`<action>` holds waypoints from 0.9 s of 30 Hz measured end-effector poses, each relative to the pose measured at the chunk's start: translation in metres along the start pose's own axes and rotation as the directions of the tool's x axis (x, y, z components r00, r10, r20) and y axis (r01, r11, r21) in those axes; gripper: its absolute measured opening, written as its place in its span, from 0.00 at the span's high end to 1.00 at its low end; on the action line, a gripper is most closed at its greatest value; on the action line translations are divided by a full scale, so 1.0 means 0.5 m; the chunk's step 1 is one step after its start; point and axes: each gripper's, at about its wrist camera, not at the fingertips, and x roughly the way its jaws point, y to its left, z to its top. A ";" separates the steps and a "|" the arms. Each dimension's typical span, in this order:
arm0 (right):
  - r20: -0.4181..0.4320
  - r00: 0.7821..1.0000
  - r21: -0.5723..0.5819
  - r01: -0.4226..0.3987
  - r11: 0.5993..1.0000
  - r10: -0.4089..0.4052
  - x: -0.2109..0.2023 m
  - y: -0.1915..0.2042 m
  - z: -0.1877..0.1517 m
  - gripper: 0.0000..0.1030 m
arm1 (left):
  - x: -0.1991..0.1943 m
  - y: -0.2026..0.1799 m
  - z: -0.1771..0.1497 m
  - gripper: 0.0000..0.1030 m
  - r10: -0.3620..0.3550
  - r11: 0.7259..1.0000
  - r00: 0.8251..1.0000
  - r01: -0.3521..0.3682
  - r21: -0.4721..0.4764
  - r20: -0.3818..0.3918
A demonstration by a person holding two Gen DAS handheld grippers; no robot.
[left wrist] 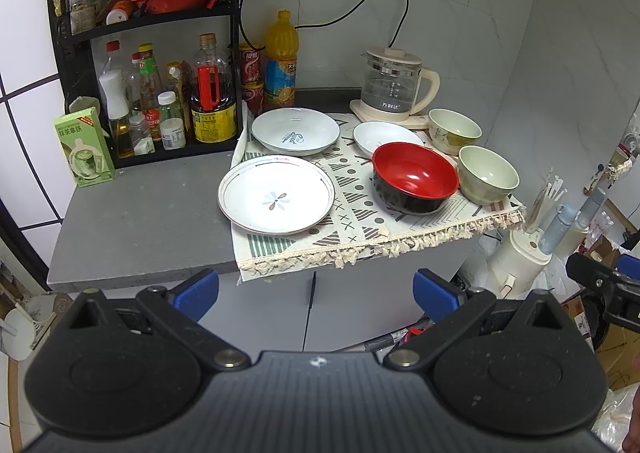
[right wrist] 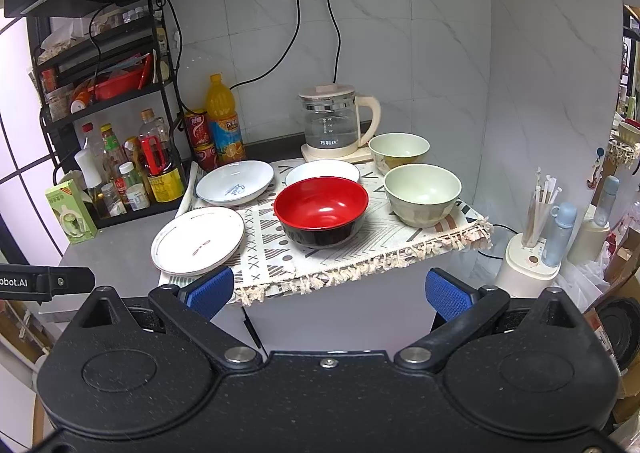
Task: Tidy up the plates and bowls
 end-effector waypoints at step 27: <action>-0.039 0.999 0.004 0.023 1.000 -0.023 0.049 0.020 0.012 0.00 | 0.068 0.009 0.042 0.01 -0.012 1.000 0.999 0.011 -0.014 -0.044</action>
